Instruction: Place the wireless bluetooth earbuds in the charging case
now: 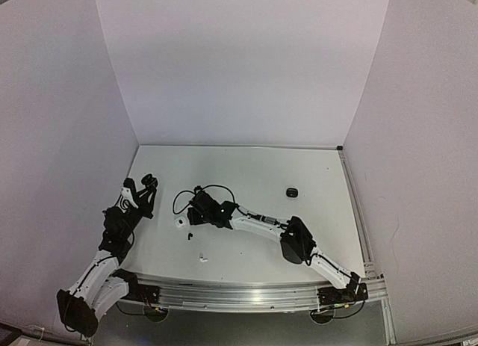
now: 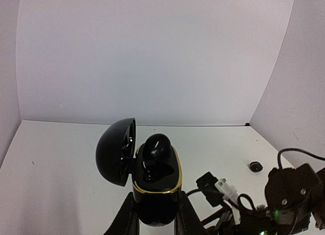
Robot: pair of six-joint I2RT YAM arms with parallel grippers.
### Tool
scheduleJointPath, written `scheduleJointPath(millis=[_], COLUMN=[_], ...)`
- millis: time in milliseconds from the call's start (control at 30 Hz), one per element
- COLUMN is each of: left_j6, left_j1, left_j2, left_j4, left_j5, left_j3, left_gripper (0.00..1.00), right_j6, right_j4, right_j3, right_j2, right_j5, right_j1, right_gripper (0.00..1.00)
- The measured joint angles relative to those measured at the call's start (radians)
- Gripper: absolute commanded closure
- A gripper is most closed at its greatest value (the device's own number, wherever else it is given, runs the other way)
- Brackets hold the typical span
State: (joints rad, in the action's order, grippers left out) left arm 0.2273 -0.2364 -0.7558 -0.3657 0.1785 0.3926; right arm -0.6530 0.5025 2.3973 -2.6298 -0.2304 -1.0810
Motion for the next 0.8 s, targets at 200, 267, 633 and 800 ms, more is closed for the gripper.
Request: scheduleJointPath(millis=[200, 267, 633, 800], left_j6=[-0.019, -0.020, -0.024, -0.030], left_j1=[0.000, 0.000, 0.002, 0.002], left_j2=[-0.028, -0.030, -0.030, -0.029], left_j4=[-0.010, -0.008, -0.009, -0.010], left_j5=[0.000, 0.001, 0.001, 0.001], left_j3=[-0.025, -0.033, -0.036, -0.037], left_gripper=[1.00, 1.00, 1.00, 1.00], right_j6=[0.035, 0.048, 0.080, 0.099], right_j4=[0.021, 0.019, 0.016, 0.024], right_j3=[0.046, 0.066, 0.083, 0.082], right_j2=[-0.062, -0.071, -0.114, -0.116], right_j5=[-0.025, -0.033, -0.047, -0.047], right_j1=[-0.034, -0.042, -0.057, -0.064], right_gripper=[0.36, 0.37, 0.39, 0.42])
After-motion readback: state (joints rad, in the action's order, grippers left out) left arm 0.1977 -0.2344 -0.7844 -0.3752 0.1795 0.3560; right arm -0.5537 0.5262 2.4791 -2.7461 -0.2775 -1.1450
